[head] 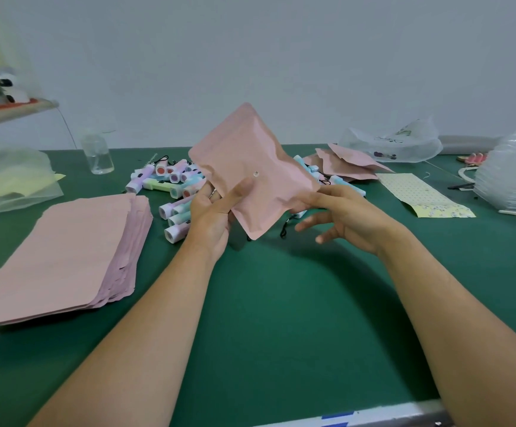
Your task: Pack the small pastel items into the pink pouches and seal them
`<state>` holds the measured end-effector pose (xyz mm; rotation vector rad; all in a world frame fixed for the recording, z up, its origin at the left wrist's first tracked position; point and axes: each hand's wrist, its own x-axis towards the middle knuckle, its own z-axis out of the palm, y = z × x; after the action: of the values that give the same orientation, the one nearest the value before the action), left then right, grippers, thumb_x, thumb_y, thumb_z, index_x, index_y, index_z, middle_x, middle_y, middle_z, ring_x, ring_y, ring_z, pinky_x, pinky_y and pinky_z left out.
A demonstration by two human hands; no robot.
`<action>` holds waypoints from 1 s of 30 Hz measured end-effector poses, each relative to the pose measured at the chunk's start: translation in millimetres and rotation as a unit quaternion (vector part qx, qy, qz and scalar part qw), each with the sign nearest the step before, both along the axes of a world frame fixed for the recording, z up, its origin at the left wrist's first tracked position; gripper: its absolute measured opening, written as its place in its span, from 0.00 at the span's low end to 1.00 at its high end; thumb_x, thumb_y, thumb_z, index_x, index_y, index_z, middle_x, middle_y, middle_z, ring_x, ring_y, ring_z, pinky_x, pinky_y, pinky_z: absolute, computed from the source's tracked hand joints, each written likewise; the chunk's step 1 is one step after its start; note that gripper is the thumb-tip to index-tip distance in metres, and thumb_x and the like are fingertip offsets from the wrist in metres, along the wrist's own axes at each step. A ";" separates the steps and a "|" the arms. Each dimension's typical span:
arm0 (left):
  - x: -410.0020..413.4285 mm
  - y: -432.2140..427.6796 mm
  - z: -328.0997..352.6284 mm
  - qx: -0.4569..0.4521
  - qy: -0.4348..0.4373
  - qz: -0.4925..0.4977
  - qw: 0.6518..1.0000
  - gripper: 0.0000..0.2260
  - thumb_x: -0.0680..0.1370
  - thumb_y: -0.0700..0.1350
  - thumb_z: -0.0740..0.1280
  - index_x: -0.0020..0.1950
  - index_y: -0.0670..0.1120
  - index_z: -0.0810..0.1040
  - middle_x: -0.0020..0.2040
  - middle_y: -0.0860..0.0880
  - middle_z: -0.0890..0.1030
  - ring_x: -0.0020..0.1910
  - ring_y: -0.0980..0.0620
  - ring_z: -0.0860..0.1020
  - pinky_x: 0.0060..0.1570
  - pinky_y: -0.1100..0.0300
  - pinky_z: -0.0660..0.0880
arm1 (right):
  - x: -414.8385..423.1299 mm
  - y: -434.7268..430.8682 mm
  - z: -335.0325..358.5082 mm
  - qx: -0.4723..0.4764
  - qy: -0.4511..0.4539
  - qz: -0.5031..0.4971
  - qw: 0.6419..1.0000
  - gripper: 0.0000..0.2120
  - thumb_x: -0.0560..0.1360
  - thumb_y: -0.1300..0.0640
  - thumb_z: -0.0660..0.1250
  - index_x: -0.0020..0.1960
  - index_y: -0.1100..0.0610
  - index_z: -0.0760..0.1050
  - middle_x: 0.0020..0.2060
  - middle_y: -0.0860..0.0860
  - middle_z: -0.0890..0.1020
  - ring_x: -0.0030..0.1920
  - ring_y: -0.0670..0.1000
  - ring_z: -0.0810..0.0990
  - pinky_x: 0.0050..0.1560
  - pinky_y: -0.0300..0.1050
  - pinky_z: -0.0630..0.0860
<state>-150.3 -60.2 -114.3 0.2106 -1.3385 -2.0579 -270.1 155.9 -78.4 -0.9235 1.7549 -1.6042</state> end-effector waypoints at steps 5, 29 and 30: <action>-2.0 1.7 1.1 -0.025 -0.016 -0.009 1.000 0.33 0.69 0.46 0.83 0.71 0.43 0.76 0.64 0.48 0.85 0.65 0.49 0.83 0.70 0.48 0.76 | 4.4 -15.0 -15.9 -0.005 -0.006 -0.013 1.000 0.10 0.80 0.50 0.72 0.54 0.56 0.85 0.49 0.57 0.87 0.40 0.55 0.86 0.33 0.45 0.80; -2.5 9.9 3.4 -0.095 -0.121 -0.125 0.980 0.38 0.76 0.61 0.75 0.81 0.54 0.61 0.63 0.51 0.86 0.56 0.40 0.87 0.53 0.54 0.84 | -172.5 -29.9 31.3 -0.181 -0.172 -0.335 0.908 0.10 0.83 0.55 0.68 0.57 0.62 0.76 0.35 0.51 0.82 0.25 0.46 0.77 0.24 0.35 0.72; -2.7 9.4 3.8 -0.093 -0.121 -0.127 0.980 0.37 0.77 0.60 0.75 0.81 0.55 0.62 0.63 0.50 0.86 0.56 0.40 0.87 0.53 0.55 0.84 | -176.0 -28.3 29.2 -0.180 -0.179 -0.332 0.908 0.12 0.82 0.53 0.69 0.57 0.62 0.75 0.39 0.52 0.84 0.27 0.46 0.79 0.24 0.36 0.72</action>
<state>-153.0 -50.8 -110.5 0.2225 -1.7774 -2.1499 -446.0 127.6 -49.2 -0.1181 1.6148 -2.4059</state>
